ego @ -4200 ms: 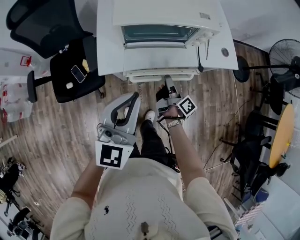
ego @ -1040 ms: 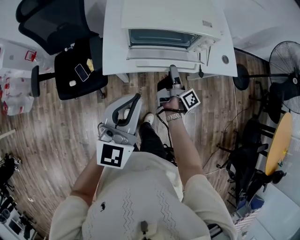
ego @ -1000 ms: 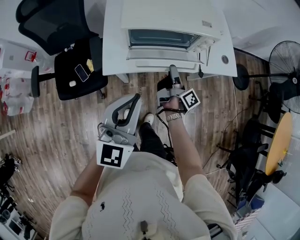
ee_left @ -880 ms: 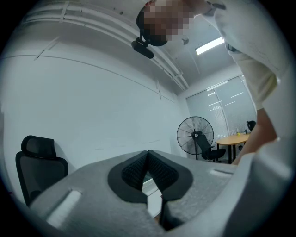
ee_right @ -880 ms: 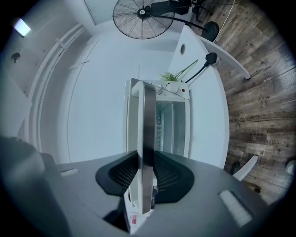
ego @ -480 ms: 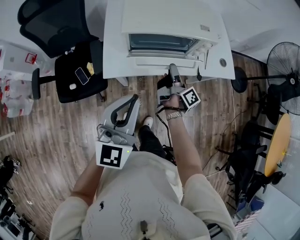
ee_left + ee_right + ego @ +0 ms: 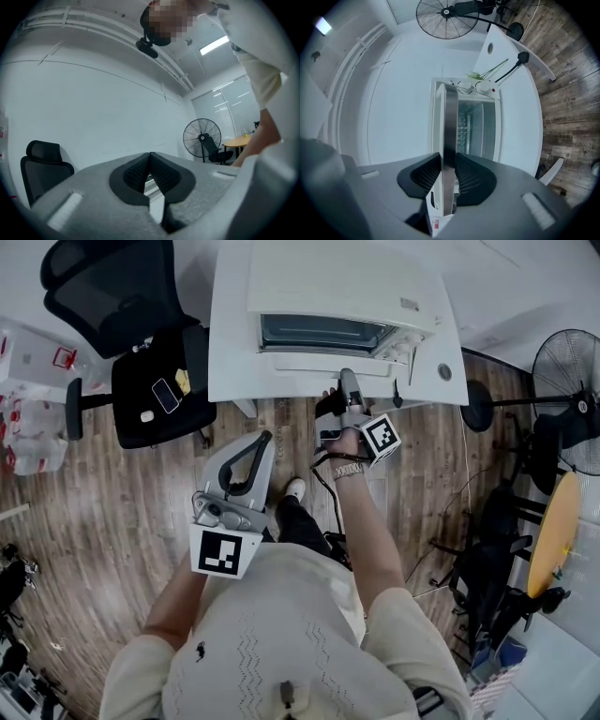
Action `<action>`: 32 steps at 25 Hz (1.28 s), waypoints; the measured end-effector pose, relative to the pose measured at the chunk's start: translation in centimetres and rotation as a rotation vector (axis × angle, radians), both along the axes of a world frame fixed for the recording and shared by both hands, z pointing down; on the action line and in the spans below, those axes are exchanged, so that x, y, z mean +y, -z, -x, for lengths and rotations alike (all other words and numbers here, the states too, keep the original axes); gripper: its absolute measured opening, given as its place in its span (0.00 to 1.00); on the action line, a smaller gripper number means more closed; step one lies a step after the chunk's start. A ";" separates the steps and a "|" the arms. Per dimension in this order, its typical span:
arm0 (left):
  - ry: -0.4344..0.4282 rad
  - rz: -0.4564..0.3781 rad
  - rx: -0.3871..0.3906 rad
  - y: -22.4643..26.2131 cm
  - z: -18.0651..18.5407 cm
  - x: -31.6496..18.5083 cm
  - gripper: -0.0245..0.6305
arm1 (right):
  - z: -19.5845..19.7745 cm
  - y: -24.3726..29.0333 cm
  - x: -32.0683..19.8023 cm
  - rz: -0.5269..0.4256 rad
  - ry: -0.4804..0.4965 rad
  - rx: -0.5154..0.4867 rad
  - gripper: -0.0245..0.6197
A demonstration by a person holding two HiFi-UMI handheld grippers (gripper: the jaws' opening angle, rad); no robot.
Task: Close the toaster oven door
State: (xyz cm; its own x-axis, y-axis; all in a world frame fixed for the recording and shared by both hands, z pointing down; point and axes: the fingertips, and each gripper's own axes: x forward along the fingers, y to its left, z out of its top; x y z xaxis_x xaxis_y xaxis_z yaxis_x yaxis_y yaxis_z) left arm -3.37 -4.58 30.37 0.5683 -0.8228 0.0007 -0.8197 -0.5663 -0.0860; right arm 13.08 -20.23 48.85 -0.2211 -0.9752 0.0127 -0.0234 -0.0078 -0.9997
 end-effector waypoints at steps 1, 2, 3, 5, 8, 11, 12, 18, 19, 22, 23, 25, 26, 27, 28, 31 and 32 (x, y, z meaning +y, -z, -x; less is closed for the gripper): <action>0.001 -0.002 0.001 0.1 0.0 0.0 0.04 | 0.0 0.1 -0.1 0.000 -0.001 -0.001 0.21; 0.002 -0.003 0.002 0.2 0.0 0.0 0.04 | 0.0 0.2 -0.2 0.000 -0.001 -0.001 0.21; 0.003 -0.005 0.004 0.3 0.0 0.0 0.04 | 0.0 0.3 -0.4 0.001 -0.001 -0.001 0.21; 0.007 -0.006 0.011 0.5 0.0 -0.1 0.04 | -0.1 0.2 -0.6 0.003 -0.001 0.002 0.21; 0.010 -0.008 0.007 0.6 0.1 -0.1 0.04 | -0.2 0.2 -0.9 0.004 -0.001 0.009 0.21; 0.020 -0.008 0.002 0.6 0.5 -0.2 0.04 | -0.2 0.3 -1.2 0.007 0.003 0.004 0.21; 0.025 -0.009 0.003 0.7 0.6 -0.2 0.04 | -0.1 0.5 -1.3 0.003 0.003 0.003 0.21; 0.048 -0.004 0.003 0.8 1.3 -0.4 0.04 | 0.0 1.0 -2.2 0.016 -0.009 -0.003 0.21; 0.051 -0.004 0.005 0.8 1.4 -0.4 0.04 | -0.1 1.0 -2.4 0.013 -0.014 -0.003 0.21; 0.053 -0.012 0.000 1.0 1.5 -0.6 0.04 | -0.3 0.8 -2.8 0.016 -0.025 -0.018 0.21; 0.055 -0.012 -0.002 1.0 1.5 -0.7 0.04 | -0.4 0.8 -3.0 0.016 -0.026 -0.019 0.21; 0.061 -0.013 -0.002 1.0 1.7 -0.8 0.04 | -0.3 1.1 -3.3 0.014 -0.027 -0.018 0.20; 0.065 -0.014 0.001 1.1 1.8 -0.8 0.04 | -0.3 1.2 -3.4 0.015 -0.028 -0.019 0.20; 0.069 -0.015 0.002 1.1 1.9 -0.8 0.04 | -0.3 1.2 -3.5 0.013 -0.030 -0.017 0.21; 0.071 -0.014 0.002 1.1 1.9 -0.8 0.04 | -0.4 1.2 -3.6 0.009 -0.032 -0.013 0.21; 0.078 -0.010 -0.001 0.9 2.2 -1.1 0.04 | -0.5 1.3 -4.1 0.001 -0.033 -0.004 0.21; 0.081 -0.008 0.001 0.9 2.3 -1.1 0.04 | -0.5 1.3 -4.2 -0.003 -0.032 -0.004 0.21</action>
